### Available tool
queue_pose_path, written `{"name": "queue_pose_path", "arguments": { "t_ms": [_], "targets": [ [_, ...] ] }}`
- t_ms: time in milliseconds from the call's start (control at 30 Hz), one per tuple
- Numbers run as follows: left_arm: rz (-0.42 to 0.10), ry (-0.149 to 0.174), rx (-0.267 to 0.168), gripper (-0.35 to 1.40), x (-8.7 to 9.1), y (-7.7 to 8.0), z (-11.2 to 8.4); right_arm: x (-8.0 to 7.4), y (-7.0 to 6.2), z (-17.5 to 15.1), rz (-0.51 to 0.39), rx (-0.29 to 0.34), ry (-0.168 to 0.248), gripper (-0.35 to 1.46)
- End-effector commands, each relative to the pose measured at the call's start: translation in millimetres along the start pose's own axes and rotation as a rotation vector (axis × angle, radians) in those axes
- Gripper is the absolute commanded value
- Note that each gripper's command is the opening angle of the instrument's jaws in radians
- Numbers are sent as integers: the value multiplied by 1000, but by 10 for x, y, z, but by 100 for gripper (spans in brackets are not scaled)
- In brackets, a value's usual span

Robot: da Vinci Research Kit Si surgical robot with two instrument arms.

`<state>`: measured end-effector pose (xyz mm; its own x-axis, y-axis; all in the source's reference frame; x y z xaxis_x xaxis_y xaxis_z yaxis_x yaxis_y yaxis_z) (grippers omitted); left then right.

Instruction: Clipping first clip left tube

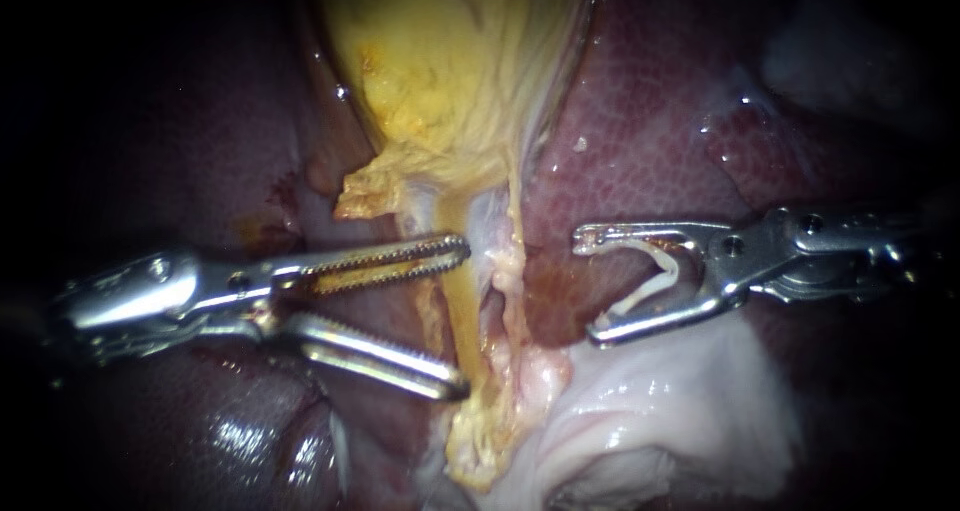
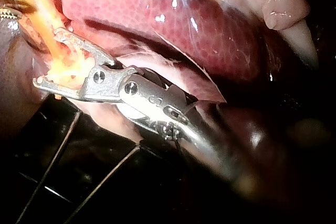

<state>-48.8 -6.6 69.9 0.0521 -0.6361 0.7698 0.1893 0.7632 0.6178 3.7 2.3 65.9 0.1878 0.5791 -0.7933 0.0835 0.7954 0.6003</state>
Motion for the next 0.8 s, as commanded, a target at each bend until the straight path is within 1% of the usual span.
{"name": "queue_pose_path", "arguments": {
  "t_ms": [33,133,200,300,400,500,633,733,767,800],
  "targets": [
    [0,0,1,69,0,0,-1,0,0,0,0,0,0,60],
    [0,0,3,69,0,-1,-4,0,0,0,0,0,0,60],
    [0,0,5,73,0,-1,-8,0,0,0,0,0,0,60],
    [0,1,3,74,-1,-3,-21,-1,0,-2,0,0,-1,60],
    [-2,1,-5,74,-5,-4,-40,-2,1,-3,0,1,-2,60],
    [-8,0,-27,69,-14,-2,-63,-2,1,-5,0,1,-3,60],
    [-25,-2,-56,66,-36,7,-90,-2,1,-5,0,1,-3,60],
    [-24,-8,-75,64,-50,14,-101,-2,1,-4,0,1,-3,60],
    [-22,-11,-89,63,-55,18,-105,-2,1,-4,0,1,-3,60],
    [-19,-16,-94,63,-58,22,-106,-2,1,-4,0,1,-3,60]
  ]
}}
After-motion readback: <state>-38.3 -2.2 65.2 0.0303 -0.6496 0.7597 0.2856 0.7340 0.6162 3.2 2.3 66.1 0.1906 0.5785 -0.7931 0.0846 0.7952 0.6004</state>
